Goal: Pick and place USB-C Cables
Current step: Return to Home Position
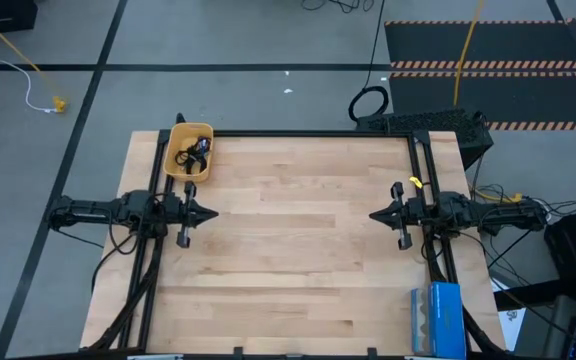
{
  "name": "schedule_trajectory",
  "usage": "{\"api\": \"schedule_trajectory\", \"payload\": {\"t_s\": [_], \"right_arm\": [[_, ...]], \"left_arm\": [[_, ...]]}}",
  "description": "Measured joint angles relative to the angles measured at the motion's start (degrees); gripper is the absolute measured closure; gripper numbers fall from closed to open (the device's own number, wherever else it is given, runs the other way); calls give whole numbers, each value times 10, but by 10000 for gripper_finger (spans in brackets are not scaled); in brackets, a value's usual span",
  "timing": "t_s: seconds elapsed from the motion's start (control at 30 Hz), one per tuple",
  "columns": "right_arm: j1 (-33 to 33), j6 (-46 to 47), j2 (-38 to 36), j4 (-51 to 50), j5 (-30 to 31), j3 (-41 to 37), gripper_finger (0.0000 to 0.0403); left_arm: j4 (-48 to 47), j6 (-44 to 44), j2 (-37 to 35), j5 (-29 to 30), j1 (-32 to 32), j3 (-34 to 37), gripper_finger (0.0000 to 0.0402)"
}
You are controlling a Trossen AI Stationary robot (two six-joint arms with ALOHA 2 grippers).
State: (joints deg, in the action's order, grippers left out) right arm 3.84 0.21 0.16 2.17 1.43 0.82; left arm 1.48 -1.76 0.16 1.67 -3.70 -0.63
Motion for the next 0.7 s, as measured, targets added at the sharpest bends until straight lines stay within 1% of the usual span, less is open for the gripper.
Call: {"api": "schedule_trajectory", "payload": {"t_s": [0.23, 0.4, 0.57, 0.7], "right_arm": [[0, 0, 0, 0, 0, 0, 403], [0, 0, 0, 1, 0, 0, 403], [0, 0, 0, 1, 0, 0, 403], [0, 0, 0, 1, 0, 0, 403]], "left_arm": [[3, 6, 0, -1, 0, 0, 377], [1, 9, 0, -1, 0, 0, 376], [1, -16, 0, -1, 0, 0, 376], [1, -9, 0, -1, 0, 0, 376]]}}
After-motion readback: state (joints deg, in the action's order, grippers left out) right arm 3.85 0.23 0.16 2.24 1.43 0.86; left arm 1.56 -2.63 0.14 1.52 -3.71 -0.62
